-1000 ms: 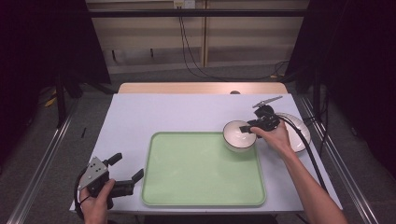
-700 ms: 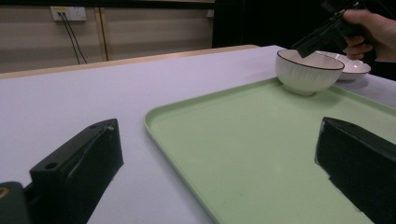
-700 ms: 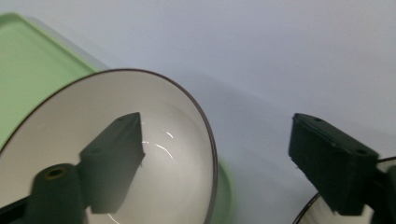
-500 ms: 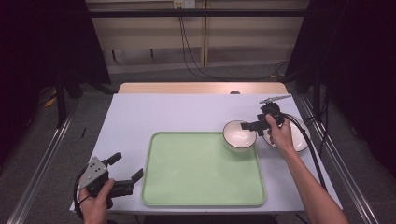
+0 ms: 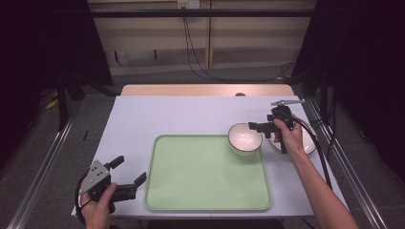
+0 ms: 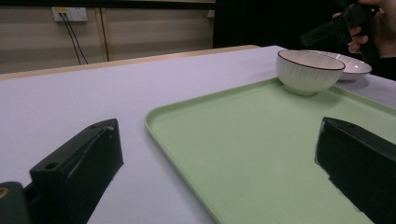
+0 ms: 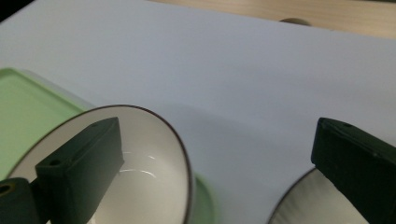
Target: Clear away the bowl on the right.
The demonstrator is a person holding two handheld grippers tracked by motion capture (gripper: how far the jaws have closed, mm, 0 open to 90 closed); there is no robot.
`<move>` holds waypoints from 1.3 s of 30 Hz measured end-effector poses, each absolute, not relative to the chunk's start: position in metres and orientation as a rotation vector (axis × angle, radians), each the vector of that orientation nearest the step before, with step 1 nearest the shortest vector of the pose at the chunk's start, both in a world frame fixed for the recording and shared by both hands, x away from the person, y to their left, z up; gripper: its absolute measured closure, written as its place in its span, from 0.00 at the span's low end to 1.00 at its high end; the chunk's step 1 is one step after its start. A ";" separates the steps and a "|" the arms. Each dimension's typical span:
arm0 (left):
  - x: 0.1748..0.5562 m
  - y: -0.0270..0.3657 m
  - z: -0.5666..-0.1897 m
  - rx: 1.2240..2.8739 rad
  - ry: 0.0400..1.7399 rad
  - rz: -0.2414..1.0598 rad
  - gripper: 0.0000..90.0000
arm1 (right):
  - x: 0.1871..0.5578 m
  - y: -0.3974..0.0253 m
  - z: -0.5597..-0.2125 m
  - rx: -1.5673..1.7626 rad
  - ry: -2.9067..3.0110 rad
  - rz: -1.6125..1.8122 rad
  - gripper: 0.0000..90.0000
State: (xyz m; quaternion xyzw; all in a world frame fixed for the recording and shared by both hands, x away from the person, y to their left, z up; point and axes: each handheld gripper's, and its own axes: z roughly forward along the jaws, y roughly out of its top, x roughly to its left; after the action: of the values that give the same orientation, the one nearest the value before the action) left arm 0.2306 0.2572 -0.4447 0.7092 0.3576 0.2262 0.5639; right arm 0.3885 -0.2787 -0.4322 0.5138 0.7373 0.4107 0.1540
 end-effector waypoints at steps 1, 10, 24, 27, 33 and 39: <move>0.231 0.257 -0.445 1.669 0.842 0.532 0.01 | 0.387 -0.280 -0.432 1.459 2.095 1.154 0.04; 0.231 0.256 -0.445 1.677 0.840 0.531 0.01 | 0.371 -0.289 -0.428 1.420 2.031 1.178 0.03; 0.231 0.257 -0.445 1.675 0.835 0.522 0.01 | 0.338 -0.303 -0.420 1.403 1.955 1.217 0.01; 0.230 0.256 -0.445 1.680 0.838 0.531 0.01 | 0.332 -0.307 -0.420 1.404 1.950 1.203 0.02; 0.231 0.256 -0.445 1.677 0.840 0.530 0.01 | 0.307 -0.315 -0.419 1.360 1.923 1.196 0.01; 0.231 0.257 -0.445 1.674 0.839 0.525 0.01 | 0.291 -0.320 -0.421 1.342 1.902 1.217 0.02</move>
State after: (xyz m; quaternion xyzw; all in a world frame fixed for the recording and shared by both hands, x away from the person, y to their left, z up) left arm 0.2306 0.2567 -0.4450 0.7111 0.3566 0.2230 0.5634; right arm 0.2909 -0.3195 -0.4210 0.4941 0.7002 0.4480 0.2546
